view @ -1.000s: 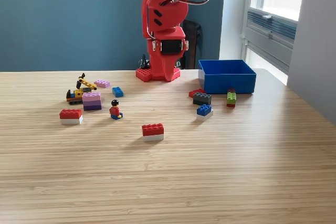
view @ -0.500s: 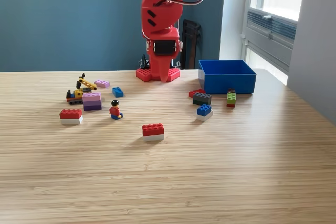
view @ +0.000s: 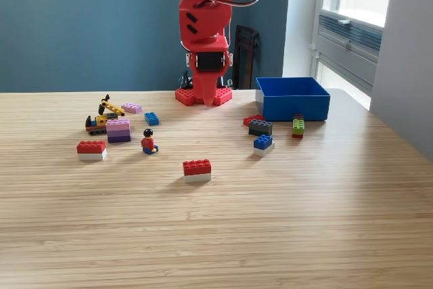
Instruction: Grasp a lego block and put it in the bin.
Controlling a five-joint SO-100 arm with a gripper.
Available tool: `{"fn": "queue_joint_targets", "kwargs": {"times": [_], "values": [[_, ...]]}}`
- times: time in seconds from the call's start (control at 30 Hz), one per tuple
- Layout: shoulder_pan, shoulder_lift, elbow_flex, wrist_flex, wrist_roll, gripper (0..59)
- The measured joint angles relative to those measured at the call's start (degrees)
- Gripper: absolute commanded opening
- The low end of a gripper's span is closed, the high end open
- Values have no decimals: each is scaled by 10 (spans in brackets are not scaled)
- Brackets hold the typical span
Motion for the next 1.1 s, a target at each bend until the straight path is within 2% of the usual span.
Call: {"fn": "queue_joint_targets", "kwargs": {"times": [0.73, 1.0, 1.1], "values": [[-171, 9, 49, 10, -99, 14], [-231, 63, 51, 17, -118, 182], [-280, 129, 103, 17, -125, 221]]}}
